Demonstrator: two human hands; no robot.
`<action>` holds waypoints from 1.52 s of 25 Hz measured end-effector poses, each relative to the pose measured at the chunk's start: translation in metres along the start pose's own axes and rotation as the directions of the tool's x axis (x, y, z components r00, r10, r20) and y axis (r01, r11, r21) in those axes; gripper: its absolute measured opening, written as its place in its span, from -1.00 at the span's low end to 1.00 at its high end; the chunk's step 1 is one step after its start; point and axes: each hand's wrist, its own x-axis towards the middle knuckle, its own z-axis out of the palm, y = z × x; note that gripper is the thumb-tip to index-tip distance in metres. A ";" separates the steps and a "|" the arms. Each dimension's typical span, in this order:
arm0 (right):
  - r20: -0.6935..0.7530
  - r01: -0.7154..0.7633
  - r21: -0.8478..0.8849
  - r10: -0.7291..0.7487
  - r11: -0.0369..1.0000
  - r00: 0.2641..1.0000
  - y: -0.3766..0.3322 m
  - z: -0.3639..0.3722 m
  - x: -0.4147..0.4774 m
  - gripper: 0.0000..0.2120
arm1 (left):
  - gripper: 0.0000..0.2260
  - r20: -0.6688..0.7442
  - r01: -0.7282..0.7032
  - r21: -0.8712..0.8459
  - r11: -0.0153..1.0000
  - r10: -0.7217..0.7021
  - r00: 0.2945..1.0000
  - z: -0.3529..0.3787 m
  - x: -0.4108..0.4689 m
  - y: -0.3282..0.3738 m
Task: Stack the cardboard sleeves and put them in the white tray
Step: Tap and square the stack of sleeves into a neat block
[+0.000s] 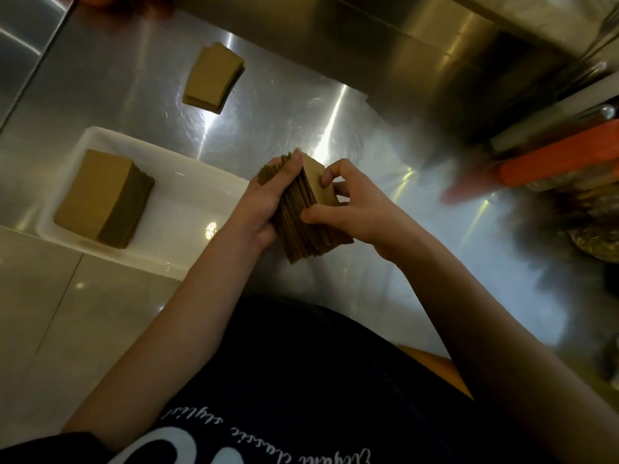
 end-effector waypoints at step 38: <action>0.011 0.127 0.392 -0.142 0.911 0.990 -0.049 0.044 0.064 -0.61 | -0.63 -0.258 -0.074 0.369 0.926 0.179 0.949 -0.034 -0.004 0.107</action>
